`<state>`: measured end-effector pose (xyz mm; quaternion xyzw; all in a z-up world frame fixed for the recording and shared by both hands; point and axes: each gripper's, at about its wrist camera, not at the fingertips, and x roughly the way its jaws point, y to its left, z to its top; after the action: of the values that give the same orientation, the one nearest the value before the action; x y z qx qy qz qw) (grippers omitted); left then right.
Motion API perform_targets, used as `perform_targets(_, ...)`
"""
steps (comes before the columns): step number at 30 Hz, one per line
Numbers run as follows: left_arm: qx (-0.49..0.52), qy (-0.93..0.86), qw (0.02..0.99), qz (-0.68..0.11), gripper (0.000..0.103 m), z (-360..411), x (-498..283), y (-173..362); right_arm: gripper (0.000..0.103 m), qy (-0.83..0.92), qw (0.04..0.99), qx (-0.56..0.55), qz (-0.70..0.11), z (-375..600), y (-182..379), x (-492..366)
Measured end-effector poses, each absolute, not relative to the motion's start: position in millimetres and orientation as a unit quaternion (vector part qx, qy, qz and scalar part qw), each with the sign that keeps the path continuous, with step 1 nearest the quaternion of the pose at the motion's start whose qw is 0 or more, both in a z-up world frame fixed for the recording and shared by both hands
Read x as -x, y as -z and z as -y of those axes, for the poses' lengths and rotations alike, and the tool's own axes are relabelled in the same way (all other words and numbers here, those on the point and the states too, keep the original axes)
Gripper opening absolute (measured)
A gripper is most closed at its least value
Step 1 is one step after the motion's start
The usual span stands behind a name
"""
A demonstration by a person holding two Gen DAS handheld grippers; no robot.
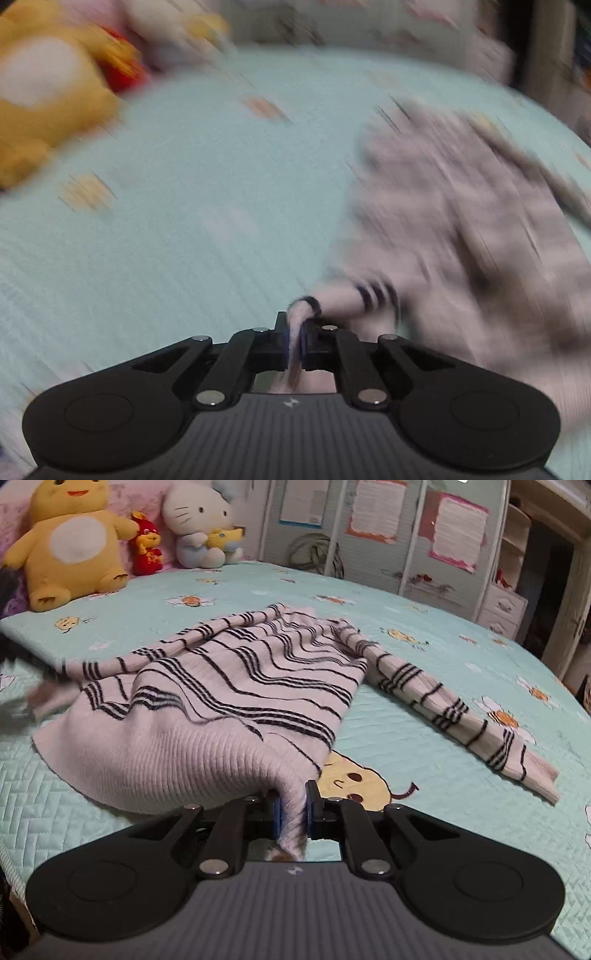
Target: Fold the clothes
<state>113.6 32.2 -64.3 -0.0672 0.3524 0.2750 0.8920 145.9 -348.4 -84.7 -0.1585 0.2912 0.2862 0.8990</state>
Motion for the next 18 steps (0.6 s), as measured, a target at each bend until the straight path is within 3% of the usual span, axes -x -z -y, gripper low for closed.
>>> perform_targets(3,0.089,-0.391,0.879,-0.257,0.009,-92.1,-117.4,-7.3,0.012,-0.293,0.896,0.152,-0.298,344.2,86.3,-141.9)
perform_targets(8,0.061,-0.433,0.864,-0.250,0.033,-129.3,-119.6,-59.4,0.013,-0.307,0.891,0.141,-0.303,337.2,87.2,-133.9)
perform_targets(9,0.018,-0.430,0.866,-0.255,0.043,-115.6,-117.6,-55.5,0.013,-0.309,0.891,0.137,-0.302,335.7,85.3,-134.8)
perform_targets(10,-0.022,-0.415,0.870,-0.265,0.061,-97.7,-114.4,-45.3,0.015,-0.312,0.891,0.134,-0.302,334.5,83.2,-136.2)
perform_targets(12,-0.093,-0.378,0.874,-0.290,0.076,-57.1,-107.8,-18.2,0.018,-0.317,0.889,0.131,-0.304,333.2,78.3,-140.1)
perform_targets(18,-0.274,-0.106,0.901,-0.318,0.077,112.1,-47.2,86.6,0.025,-0.314,0.893,0.134,-0.294,337.7,67.2,-146.9)
